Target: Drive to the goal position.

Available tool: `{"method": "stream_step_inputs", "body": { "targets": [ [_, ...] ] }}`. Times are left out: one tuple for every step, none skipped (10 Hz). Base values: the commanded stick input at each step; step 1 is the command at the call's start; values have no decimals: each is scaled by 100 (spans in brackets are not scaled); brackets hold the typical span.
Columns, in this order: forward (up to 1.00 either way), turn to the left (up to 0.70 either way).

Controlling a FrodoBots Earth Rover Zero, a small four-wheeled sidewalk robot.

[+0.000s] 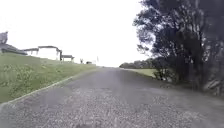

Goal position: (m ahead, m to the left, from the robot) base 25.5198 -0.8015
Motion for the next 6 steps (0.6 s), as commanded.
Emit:
{"method": "stream_step_inputs", "body": {
  "targets": [
    [70,2],
    [70,2],
    [70,2],
    [70,2],
    [70,2],
    [70,2]
  ]
}}
